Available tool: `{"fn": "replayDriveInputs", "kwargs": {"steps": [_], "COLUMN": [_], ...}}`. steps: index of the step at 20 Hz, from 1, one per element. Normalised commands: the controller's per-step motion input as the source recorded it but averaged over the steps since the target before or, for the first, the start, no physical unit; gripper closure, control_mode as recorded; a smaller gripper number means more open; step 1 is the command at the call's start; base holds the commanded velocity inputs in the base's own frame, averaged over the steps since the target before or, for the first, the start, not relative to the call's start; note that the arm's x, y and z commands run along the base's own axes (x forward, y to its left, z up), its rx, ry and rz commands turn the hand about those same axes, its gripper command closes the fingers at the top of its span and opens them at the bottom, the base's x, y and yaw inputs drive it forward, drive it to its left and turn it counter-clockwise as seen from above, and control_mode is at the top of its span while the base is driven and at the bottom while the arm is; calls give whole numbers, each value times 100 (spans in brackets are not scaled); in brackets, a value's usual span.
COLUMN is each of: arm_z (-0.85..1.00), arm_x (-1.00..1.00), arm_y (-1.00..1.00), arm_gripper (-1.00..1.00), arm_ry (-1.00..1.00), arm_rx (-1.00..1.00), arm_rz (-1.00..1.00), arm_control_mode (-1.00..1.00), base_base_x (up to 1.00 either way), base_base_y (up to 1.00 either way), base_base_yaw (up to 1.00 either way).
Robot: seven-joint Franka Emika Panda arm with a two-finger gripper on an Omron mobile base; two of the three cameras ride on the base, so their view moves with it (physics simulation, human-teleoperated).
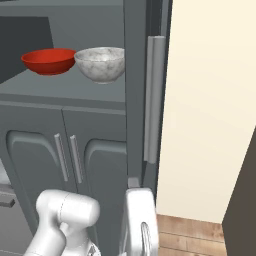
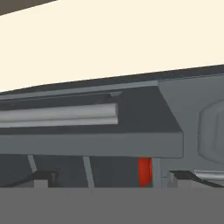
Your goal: Open the cabinet. Pick the bowls from the counter and place them in the cabinet. Then close the cabinet.
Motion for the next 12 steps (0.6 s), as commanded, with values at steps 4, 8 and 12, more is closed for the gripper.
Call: {"fn": "replayDriveInputs", "kwargs": {"steps": [4, 8, 12], "arm_z": [-16, 0, 0], "arm_x": [3, 20, 32], "arm_y": [-41, -29, -16], "arm_gripper": [-100, -100, -100], "arm_ry": [-3, -1, 0], "arm_rx": [5, 3, 2], "arm_rz": [4, 3, 2], "arm_control_mode": [-100, -100, -100], "base_base_x": [0, 0, 0], "base_base_y": [0, 0, 0], "base_base_yaw": [0, 0, 0]}}
